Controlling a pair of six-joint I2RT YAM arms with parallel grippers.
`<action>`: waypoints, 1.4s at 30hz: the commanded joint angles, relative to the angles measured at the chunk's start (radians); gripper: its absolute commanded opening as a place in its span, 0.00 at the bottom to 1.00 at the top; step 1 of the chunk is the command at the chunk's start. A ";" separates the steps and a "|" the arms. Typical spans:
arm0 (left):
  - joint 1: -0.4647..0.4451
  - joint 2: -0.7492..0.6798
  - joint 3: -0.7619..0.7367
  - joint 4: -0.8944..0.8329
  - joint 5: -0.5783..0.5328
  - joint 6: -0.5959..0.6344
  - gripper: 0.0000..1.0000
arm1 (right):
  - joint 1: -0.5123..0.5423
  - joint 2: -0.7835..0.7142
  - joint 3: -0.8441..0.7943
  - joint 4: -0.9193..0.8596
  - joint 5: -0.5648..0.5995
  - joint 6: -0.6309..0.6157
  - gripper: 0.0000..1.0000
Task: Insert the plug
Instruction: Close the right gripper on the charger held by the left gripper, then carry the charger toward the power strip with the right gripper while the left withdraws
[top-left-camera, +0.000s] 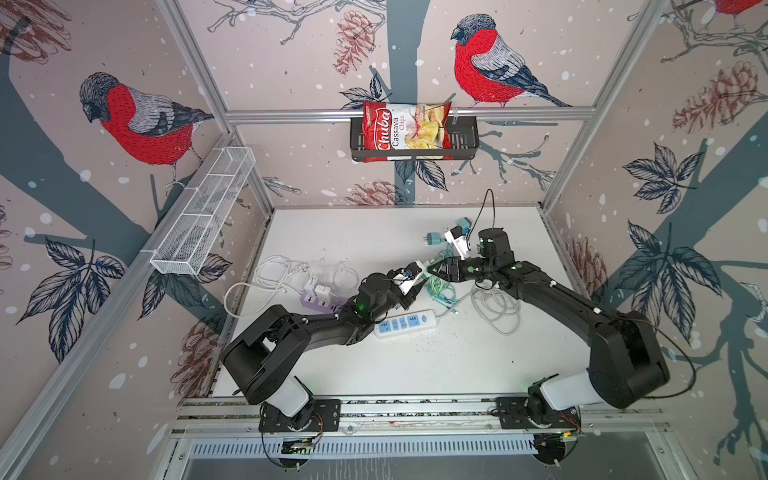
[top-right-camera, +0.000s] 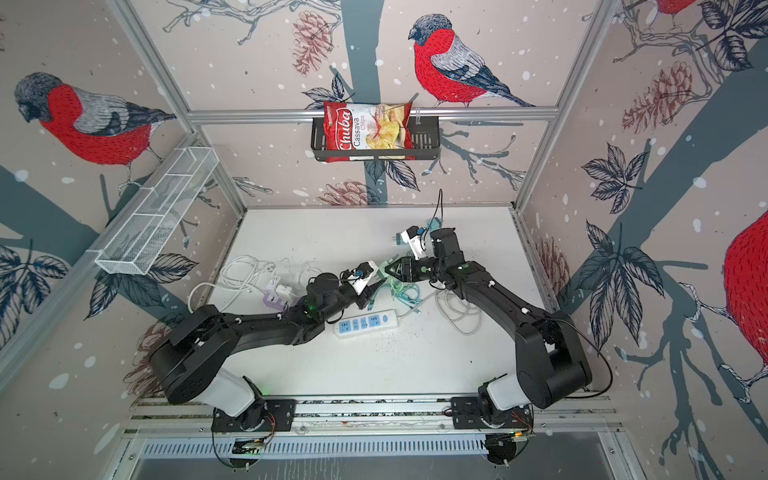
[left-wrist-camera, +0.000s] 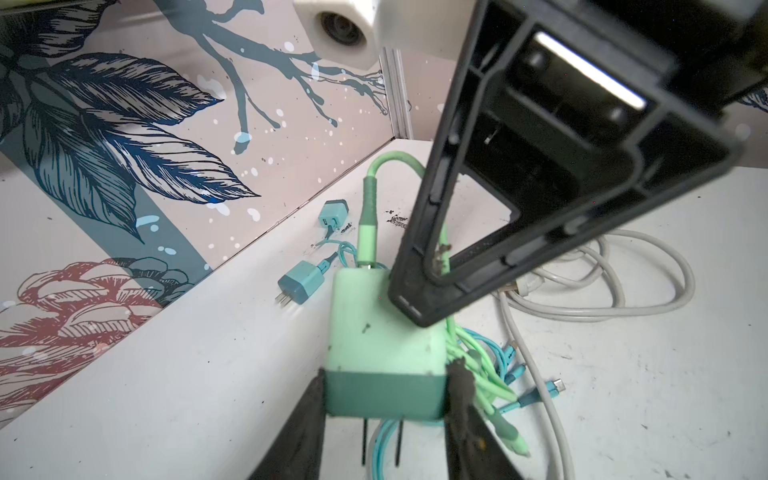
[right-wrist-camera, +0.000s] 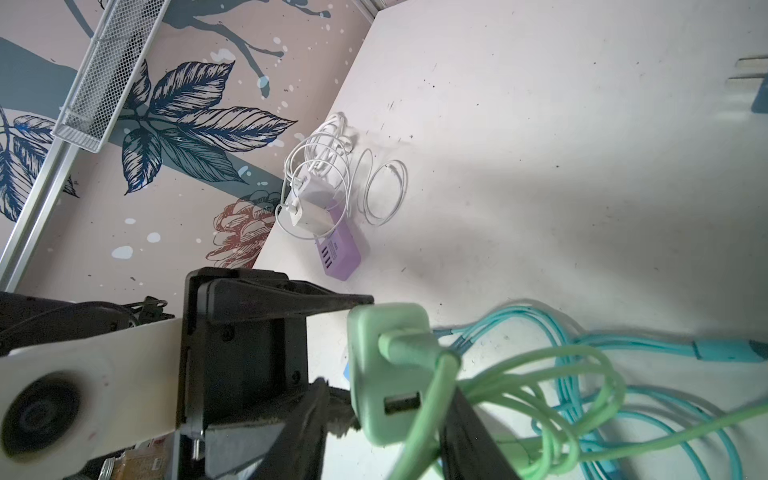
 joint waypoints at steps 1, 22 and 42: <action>-0.002 0.005 0.006 0.060 0.005 0.005 0.15 | 0.001 0.005 -0.001 0.019 -0.055 -0.013 0.43; -0.003 0.022 0.031 0.024 0.001 -0.002 0.28 | 0.008 0.018 0.016 0.019 -0.058 -0.028 0.22; -0.001 -0.187 -0.003 -0.085 -0.082 -0.056 0.73 | -0.049 -0.080 -0.021 -0.018 0.075 -0.026 0.13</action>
